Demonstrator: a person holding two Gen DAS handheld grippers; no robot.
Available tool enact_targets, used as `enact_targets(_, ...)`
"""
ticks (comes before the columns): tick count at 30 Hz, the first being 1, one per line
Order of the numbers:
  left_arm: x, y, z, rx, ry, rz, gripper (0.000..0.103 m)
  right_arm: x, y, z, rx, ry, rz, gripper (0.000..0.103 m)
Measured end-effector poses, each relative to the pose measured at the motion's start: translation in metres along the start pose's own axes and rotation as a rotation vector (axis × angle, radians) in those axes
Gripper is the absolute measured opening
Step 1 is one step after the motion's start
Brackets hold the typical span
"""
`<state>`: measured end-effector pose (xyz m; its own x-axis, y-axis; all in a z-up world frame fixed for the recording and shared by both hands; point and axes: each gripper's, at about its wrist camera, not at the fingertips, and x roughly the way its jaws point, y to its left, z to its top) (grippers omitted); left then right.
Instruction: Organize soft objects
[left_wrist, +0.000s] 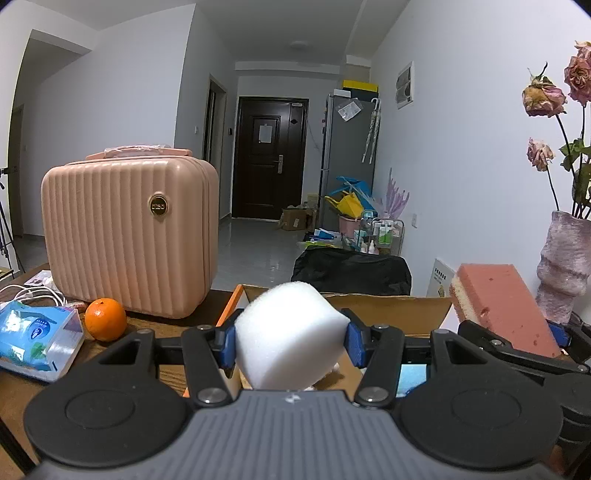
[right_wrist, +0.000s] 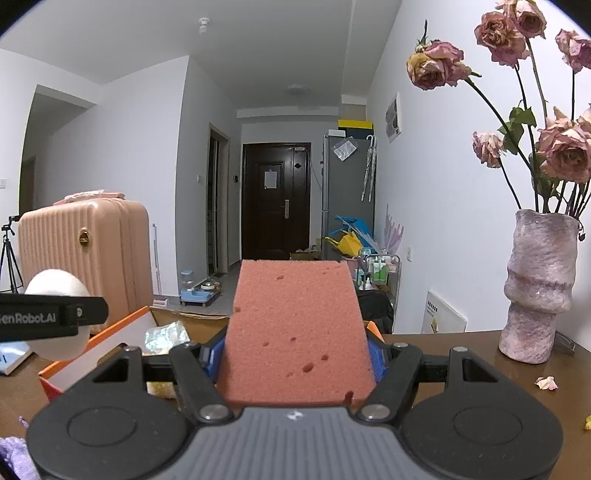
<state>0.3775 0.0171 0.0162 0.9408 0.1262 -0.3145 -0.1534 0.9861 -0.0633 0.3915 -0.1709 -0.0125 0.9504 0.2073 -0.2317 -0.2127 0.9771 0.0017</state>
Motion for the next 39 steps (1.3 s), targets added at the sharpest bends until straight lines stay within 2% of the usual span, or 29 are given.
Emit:
enact_targets(26, 0.047, -0.003, 0.004, 0.020, 0.023, 0.040, 0.056, 0.048, 0.000, 0.007, -0.026, 0.054, -0.016, 0.069)
enact_targets(39, 0.064, -0.003, 0.001, 0.027, 0.058, 0.061, 0.056, 0.064, -0.002, 0.005, -0.034, 0.102, -0.021, 0.069)
